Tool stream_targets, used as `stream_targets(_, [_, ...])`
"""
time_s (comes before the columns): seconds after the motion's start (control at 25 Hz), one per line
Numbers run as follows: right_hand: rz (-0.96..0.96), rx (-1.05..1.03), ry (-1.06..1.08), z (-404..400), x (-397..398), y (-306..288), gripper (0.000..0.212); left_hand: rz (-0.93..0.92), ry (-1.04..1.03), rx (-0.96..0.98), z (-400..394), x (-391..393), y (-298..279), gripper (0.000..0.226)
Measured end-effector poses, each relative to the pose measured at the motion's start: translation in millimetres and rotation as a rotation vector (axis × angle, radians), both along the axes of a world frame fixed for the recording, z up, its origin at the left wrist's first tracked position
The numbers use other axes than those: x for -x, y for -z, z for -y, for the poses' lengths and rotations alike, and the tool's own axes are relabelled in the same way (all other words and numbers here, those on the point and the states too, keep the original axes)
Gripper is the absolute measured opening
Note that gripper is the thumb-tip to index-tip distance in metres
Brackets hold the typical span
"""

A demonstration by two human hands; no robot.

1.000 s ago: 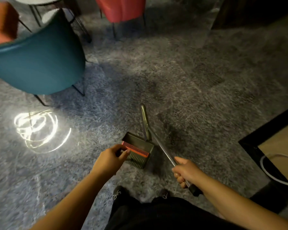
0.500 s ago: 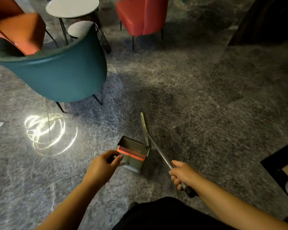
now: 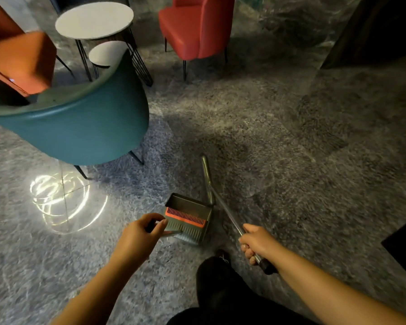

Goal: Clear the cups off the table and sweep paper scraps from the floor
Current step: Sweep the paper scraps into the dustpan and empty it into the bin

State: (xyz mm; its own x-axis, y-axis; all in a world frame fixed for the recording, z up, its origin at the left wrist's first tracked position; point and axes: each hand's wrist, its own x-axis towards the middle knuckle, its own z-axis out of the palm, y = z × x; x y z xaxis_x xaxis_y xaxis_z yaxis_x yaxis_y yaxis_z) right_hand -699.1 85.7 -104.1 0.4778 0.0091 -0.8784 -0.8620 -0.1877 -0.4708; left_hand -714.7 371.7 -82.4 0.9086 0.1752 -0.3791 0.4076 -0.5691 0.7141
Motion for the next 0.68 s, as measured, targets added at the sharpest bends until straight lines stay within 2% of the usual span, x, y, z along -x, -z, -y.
stream_targets(0.32, [-0.038,0.025,-0.028,27,-118,-7,0.052,-0.003,-0.043,-0.007,18,-119,-12,0.007])
stream_targets(0.52, [-0.073,0.017,-0.018,28,-162,-13,0.067,0.023,-0.064,-0.008,15,-169,-14,0.011])
stream_targets(0.68, [-0.090,0.023,-0.033,10,-188,-14,0.062,0.019,-0.067,-0.010,-6,-194,-12,0.010])
